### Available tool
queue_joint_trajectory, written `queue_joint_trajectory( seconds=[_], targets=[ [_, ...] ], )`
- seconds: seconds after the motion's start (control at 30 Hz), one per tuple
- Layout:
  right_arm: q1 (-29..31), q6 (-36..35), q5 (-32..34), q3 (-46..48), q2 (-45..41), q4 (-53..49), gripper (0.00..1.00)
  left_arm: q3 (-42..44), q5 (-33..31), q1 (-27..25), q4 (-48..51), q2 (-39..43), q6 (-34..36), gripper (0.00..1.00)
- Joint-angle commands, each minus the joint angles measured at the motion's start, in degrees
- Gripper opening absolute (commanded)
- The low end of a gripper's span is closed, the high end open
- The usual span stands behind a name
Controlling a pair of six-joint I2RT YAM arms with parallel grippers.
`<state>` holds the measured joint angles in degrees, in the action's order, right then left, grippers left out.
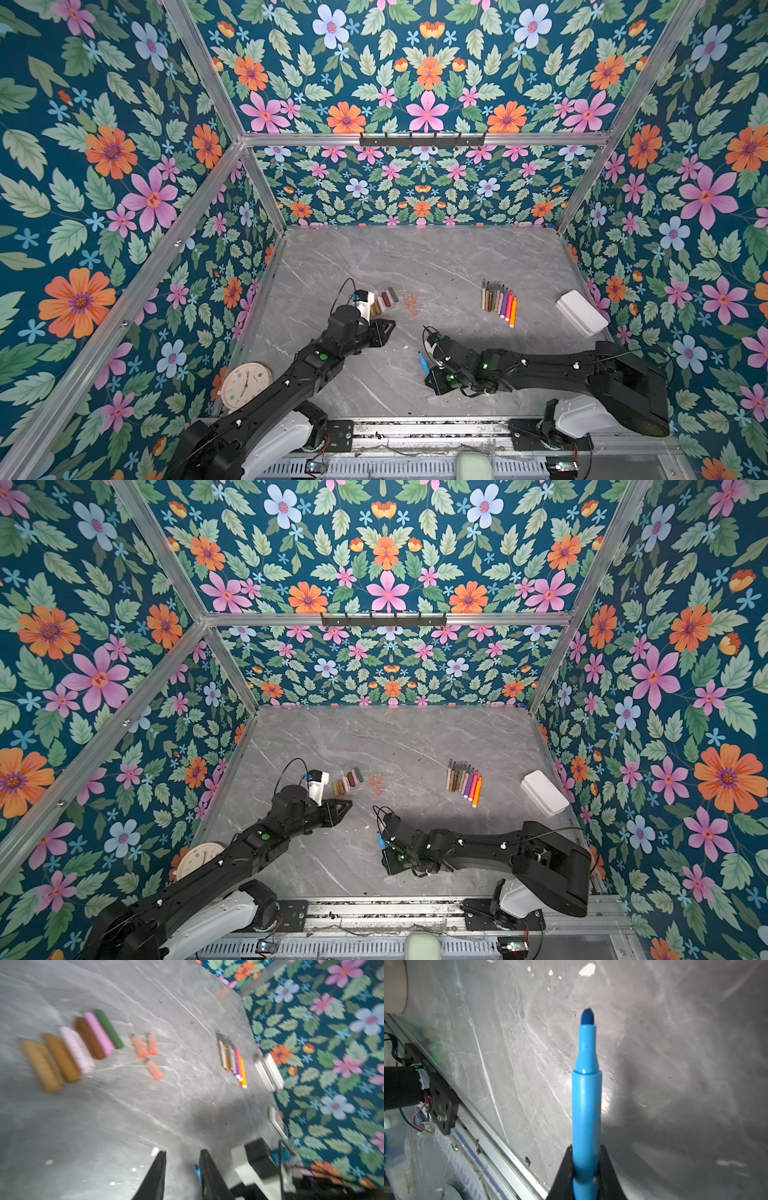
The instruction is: Open the pen caps
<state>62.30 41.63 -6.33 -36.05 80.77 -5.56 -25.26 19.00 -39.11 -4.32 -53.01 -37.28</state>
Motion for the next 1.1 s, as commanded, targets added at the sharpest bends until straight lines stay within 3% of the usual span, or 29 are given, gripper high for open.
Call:
queue_joint_trajectory(
  seconds=[0.0,0.13,0.3,0.4,0.57,0.7,1.07],
  targets=[
    [-3.97,0.21,4.18,0.72,-5.0,-6.45,0.0,-2.07,-0.09,-9.75,0.89,-0.47,5.06,0.4],
    [-13.88,-2.59,3.21,3.0,-16.53,-13.46,0.0,-3.69,-3.74,-21.67,3.94,-6.76,8.51,0.39],
    [-21.53,-5.29,2.72,3.15,-27.92,-21.83,0.0,-8.41,-9.09,-38.42,7.62,-17.07,12.89,0.41],
    [-23.58,-6.06,3.07,3.35,-31.43,-25.3,0.0,-10.51,-8.06,-43.67,6.59,-22.56,12.1,0.37],
    [-23.75,-5.61,3.84,4.55,-33.81,-26.69,0.0,-9.28,-5.84,-45.96,4.05,-26.05,8.93,0.14],
    [-23.85,-5.48,4.12,4.89,-34.37,-26.47,0.0,-7.62,-7.24,-45.97,3.68,-30.14,7.28,0.21],
    [-23.88,-5.35,3.43,4.76,-35.05,-26.94,0.0,-9.09,-16.04,-44.36,6.5,-30.37,7.67,0.21]
  ],
)
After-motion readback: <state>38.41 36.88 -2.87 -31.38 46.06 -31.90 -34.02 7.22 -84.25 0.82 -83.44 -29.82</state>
